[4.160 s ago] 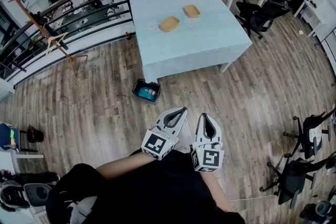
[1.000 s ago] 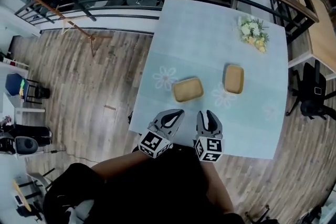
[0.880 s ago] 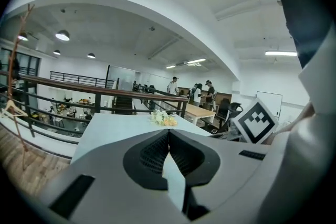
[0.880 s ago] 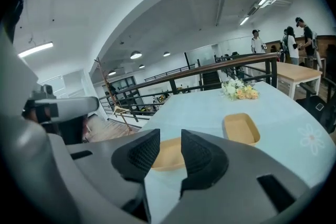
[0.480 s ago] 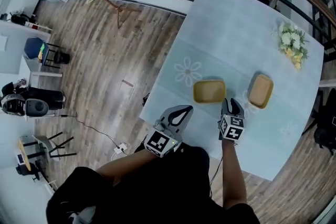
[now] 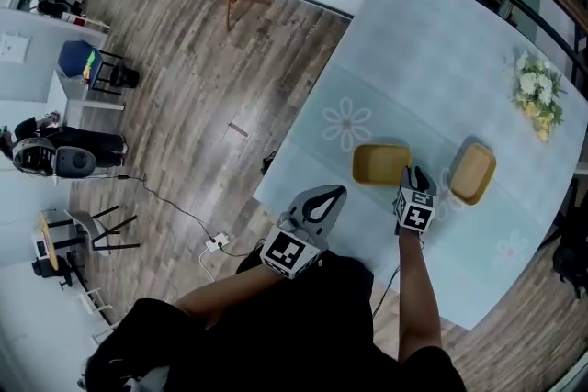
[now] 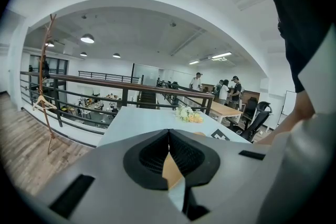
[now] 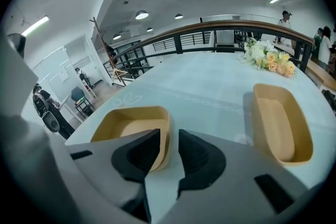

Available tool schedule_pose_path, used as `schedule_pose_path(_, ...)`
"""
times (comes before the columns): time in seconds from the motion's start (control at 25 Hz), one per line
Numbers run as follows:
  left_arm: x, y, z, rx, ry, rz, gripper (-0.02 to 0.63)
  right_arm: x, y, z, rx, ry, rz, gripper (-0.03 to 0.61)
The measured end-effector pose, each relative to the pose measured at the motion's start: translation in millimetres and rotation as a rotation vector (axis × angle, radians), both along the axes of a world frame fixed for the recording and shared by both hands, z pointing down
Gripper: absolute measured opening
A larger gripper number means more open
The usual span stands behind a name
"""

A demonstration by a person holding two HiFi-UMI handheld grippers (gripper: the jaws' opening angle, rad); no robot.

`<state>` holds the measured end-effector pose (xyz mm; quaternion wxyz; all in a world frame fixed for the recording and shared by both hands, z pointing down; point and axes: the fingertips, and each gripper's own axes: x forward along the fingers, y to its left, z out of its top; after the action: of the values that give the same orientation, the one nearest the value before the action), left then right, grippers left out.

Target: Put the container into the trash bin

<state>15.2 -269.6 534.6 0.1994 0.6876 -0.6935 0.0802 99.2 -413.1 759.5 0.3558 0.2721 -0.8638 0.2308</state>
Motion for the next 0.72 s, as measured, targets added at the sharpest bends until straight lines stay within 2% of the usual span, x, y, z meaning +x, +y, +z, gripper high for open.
schedule_pose_path(0.16,-6.7,8.4,12.9,-0.03,0.017,-0.024,0.015,-3.2,-1.5,11.5,-0.002,0.013,0.006,0.109)
schedule_pose_path(0.28,-12.2,11.4,17.8,-0.032,0.017,-0.026,0.015,-5.7,-2.4,12.8,0.01,0.012,0.014,0.051)
schedule_pose_path(0.48,-20.4,17.2,10.7,-0.026,0.005,-0.013,0.015,-11.4,7.8,1.5,-0.003,-0.018,0.027,0.044)
schedule_pose_path(0.72,-27.1,38.3,5.7,0.003,0.021,0.006,0.015,-2.5,35.2,-22.9,0.0,-0.054,0.103,0.044)
